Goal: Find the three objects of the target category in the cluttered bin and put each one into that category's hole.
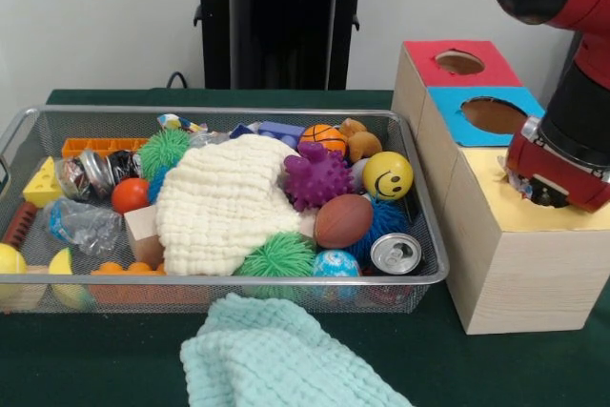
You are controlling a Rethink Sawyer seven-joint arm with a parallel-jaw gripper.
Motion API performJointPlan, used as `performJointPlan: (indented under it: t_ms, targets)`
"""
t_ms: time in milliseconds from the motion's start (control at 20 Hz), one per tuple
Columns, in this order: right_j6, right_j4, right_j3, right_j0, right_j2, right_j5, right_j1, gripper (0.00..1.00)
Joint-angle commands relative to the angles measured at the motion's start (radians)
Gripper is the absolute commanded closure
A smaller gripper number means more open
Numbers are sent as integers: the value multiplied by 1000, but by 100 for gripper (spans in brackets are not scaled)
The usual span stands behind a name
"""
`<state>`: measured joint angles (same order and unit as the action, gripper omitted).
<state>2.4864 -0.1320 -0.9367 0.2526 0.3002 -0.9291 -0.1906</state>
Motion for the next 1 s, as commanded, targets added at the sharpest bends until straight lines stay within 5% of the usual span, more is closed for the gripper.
performJointPlan:
  t_ms: [50, 550, 700, 1000]
  targets:
    - [126, -22, -76, -67, -75, 18, 75, 100]
    - [-14, 41, -194, -93, -27, -67, -103, 100]
    - [12, 62, -229, -79, 10, -46, -141, 100]
    - [-44, 35, -263, -118, -46, -62, -178, 100]
